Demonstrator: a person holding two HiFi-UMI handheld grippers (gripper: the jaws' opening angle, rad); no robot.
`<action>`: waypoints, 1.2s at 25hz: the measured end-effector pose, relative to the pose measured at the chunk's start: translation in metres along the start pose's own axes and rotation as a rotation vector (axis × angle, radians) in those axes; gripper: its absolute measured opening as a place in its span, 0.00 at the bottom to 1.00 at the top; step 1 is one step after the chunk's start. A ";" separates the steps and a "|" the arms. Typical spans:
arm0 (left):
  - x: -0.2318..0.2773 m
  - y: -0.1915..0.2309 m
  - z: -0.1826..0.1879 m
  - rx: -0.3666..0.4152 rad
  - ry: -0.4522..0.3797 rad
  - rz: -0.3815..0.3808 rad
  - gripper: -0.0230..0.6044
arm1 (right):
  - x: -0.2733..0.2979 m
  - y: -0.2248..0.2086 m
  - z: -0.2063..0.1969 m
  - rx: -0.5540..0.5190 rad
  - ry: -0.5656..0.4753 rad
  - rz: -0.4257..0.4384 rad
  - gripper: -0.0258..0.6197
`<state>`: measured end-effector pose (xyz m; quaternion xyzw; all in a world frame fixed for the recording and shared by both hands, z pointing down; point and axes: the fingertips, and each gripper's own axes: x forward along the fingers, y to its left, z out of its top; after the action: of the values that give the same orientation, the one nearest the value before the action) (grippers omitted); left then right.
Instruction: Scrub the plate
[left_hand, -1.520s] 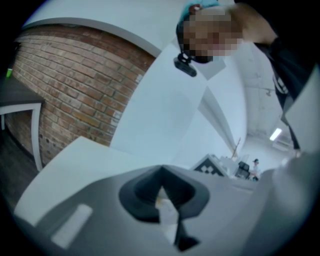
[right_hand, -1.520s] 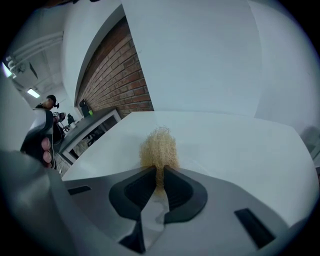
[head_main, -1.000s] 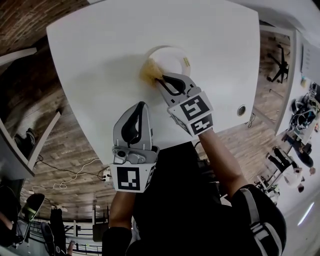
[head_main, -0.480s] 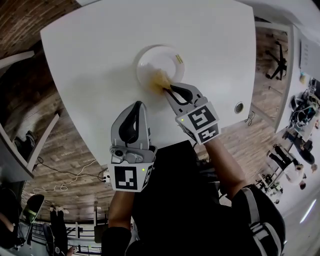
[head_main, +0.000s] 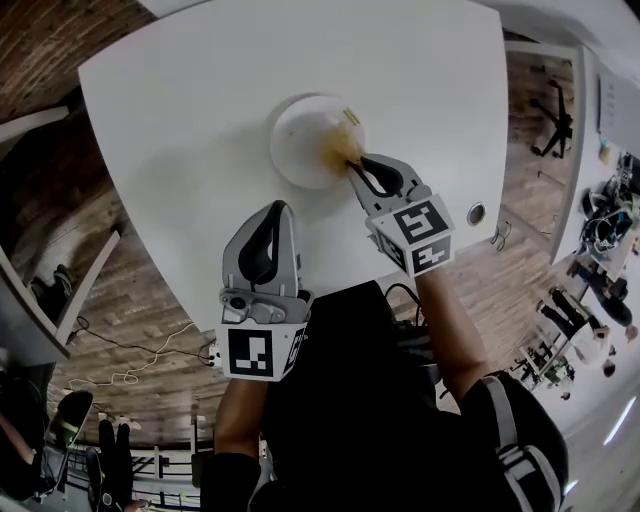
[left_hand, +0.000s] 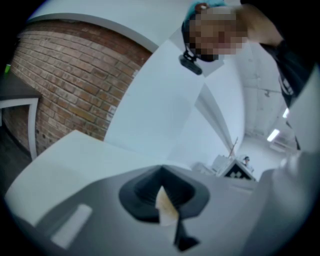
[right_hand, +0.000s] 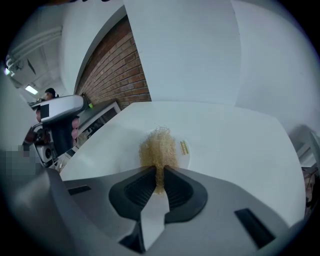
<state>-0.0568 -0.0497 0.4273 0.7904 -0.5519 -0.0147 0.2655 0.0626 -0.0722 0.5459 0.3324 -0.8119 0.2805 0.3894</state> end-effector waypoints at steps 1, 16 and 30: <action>0.001 0.000 0.001 0.000 -0.001 -0.001 0.04 | -0.001 -0.004 0.001 0.005 0.008 -0.010 0.11; -0.003 0.009 0.001 -0.007 0.011 0.001 0.04 | 0.025 -0.026 0.035 0.042 -0.077 -0.037 0.11; -0.011 0.023 0.005 -0.018 0.000 0.025 0.04 | 0.041 0.019 0.047 -0.047 -0.017 0.044 0.11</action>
<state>-0.0826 -0.0478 0.4298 0.7811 -0.5614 -0.0164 0.2727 0.0080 -0.1074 0.5499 0.3076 -0.8287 0.2671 0.3838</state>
